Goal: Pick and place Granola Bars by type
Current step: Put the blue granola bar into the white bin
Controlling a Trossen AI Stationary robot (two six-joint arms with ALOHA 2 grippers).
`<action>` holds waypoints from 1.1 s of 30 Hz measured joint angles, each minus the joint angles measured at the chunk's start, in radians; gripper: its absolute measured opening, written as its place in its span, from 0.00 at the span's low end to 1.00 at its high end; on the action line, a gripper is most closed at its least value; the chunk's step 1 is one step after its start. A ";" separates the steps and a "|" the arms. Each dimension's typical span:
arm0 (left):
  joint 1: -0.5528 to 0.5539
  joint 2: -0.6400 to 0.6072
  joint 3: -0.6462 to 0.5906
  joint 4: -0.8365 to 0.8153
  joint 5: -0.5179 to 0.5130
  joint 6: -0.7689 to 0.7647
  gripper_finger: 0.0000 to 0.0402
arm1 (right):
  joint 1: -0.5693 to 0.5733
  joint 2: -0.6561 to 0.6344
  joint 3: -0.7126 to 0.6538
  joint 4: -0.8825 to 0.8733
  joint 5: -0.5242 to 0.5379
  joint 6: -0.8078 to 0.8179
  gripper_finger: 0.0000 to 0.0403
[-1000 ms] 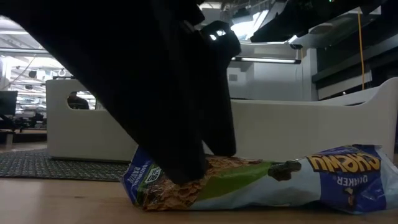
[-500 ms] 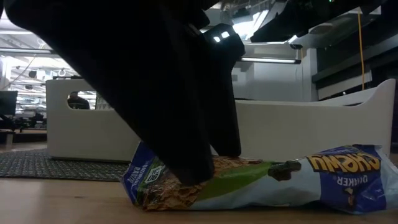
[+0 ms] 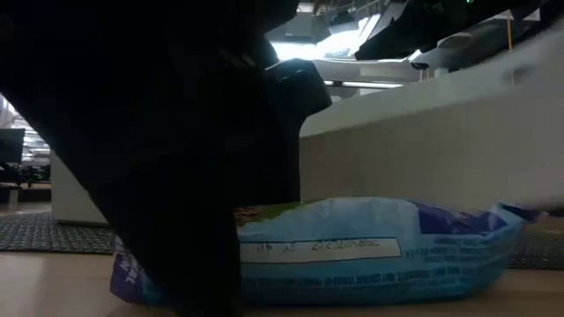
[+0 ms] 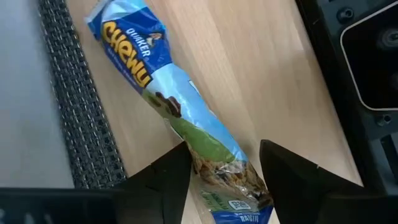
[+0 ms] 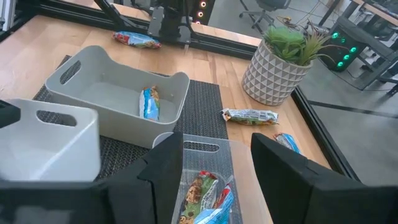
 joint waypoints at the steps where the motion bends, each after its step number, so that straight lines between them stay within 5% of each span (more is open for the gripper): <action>1: 0.000 0.000 0.000 0.001 -0.002 0.001 0.45 | 0.000 0.000 0.000 0.000 0.000 0.000 0.48; 13: 0.000 -0.001 0.000 0.000 -0.014 0.004 0.39 | 0.000 0.000 0.000 0.000 0.000 0.000 0.48; 33: -0.001 -0.048 0.002 -0.007 -0.051 0.005 0.11 | 0.000 0.000 0.000 0.000 0.000 0.000 0.48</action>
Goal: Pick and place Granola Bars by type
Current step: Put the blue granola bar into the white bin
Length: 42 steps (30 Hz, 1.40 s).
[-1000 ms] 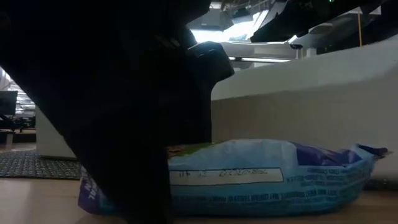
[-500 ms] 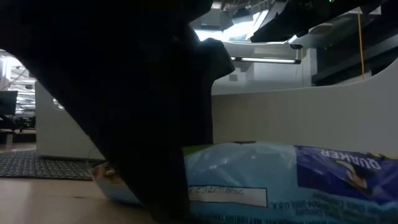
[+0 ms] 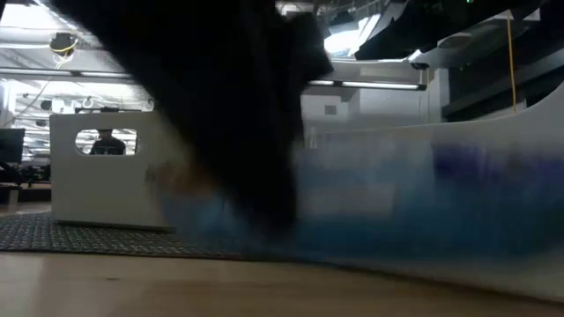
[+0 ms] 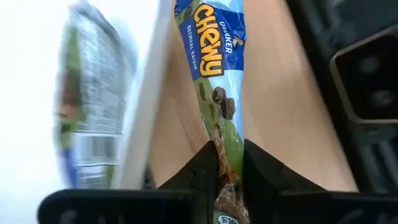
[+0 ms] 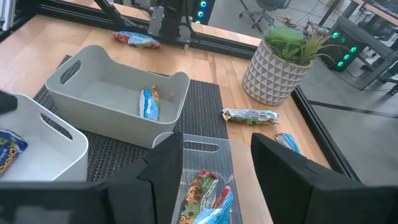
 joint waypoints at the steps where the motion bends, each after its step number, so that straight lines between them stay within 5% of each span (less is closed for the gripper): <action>1: -0.002 -0.016 0.000 0.002 -0.013 0.000 0.11 | 0.000 0.000 0.000 0.000 0.000 0.000 0.48; 24: -0.143 -0.476 0.002 -0.177 -0.529 -0.041 0.09 | 0.000 0.000 0.000 0.000 0.008 0.000 0.48; 31: -0.081 -0.484 0.002 -0.179 -0.527 -0.002 0.09 | 0.000 0.000 0.000 0.000 0.010 0.000 0.48; 42: 0.143 -0.484 0.002 -0.134 -0.350 0.056 0.09 | 0.000 0.000 0.000 0.001 0.010 -0.001 0.48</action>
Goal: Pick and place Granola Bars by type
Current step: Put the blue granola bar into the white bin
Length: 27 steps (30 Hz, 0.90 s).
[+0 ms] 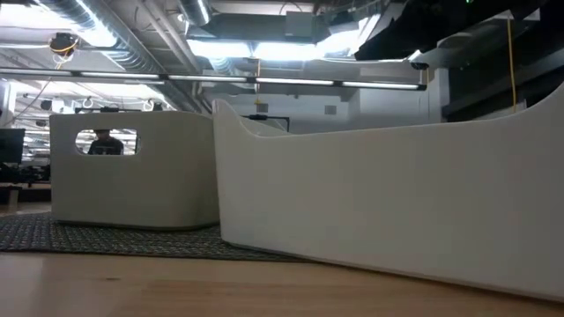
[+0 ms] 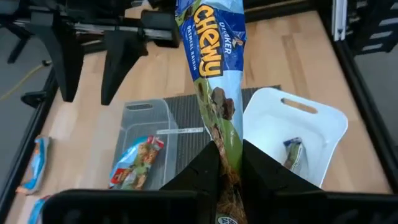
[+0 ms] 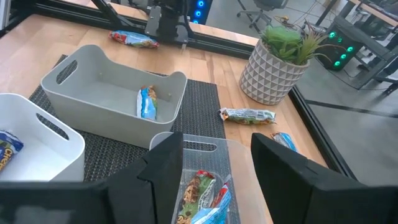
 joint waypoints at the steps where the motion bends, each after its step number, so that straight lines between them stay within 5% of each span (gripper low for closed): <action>1: 0.006 0.002 0.000 0.010 0.009 0.000 0.09 | 0.000 0.000 0.000 0.000 0.000 0.000 0.48; 27: 0.035 0.357 0.000 0.017 0.245 0.034 0.09 | 0.000 0.001 0.000 0.000 0.000 0.000 0.48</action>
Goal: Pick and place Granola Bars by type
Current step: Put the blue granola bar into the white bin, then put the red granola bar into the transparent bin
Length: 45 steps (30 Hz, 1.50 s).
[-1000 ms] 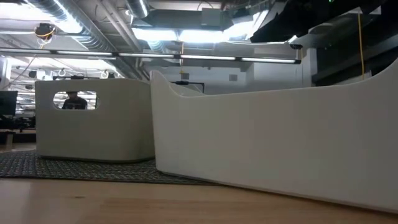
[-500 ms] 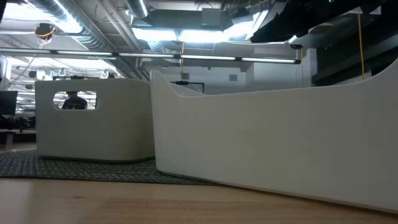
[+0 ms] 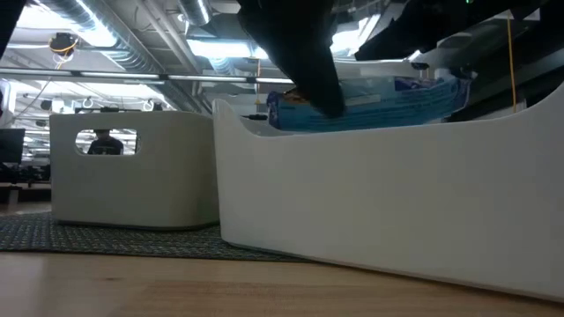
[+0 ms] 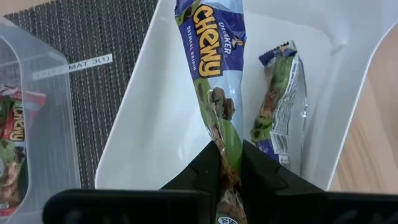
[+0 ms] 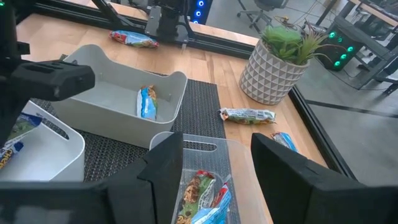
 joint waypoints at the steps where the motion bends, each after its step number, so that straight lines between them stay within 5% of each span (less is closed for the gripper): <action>1: 0.001 0.001 0.000 0.000 0.000 0.000 0.09 | 0.000 0.000 0.000 0.000 0.000 0.000 0.48; 16: 0.004 -0.005 0.000 -0.003 -0.028 -0.016 0.26 | 0.000 0.000 0.000 0.000 0.000 -0.001 0.48; 24: -0.021 -0.099 0.000 -0.142 -0.020 -0.075 0.37 | 0.000 0.000 0.000 0.000 0.000 -0.002 0.48; 37: -0.250 -0.304 0.000 -0.805 -0.117 -0.722 0.38 | 0.000 -0.001 0.000 0.000 0.000 -0.002 0.48; 45: -0.411 -0.361 -0.075 -0.799 -0.247 -1.015 0.38 | 0.000 -0.001 0.000 0.000 0.000 0.001 0.48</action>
